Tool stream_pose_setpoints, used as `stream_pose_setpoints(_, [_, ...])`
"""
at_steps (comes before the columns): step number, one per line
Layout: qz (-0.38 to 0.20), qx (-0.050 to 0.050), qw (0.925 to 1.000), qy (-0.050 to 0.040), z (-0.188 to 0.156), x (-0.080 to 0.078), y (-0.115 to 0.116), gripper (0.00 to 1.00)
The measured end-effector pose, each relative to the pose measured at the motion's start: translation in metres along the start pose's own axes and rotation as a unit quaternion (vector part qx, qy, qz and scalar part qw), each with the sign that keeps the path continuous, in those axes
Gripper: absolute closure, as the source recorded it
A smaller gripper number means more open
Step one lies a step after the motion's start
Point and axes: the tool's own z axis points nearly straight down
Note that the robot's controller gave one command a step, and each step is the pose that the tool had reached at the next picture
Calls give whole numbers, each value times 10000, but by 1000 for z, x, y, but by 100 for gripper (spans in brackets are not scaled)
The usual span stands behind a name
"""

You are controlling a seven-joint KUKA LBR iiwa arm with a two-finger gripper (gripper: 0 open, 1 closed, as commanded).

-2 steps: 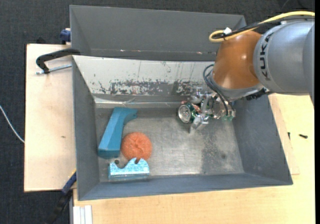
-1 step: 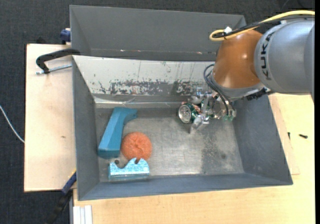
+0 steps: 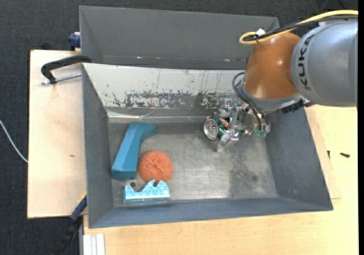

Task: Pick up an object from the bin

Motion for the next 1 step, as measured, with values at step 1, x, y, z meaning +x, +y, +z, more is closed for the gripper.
stream_pose_setpoints(1, [1,-1,10000,4,-6,0,0,100])
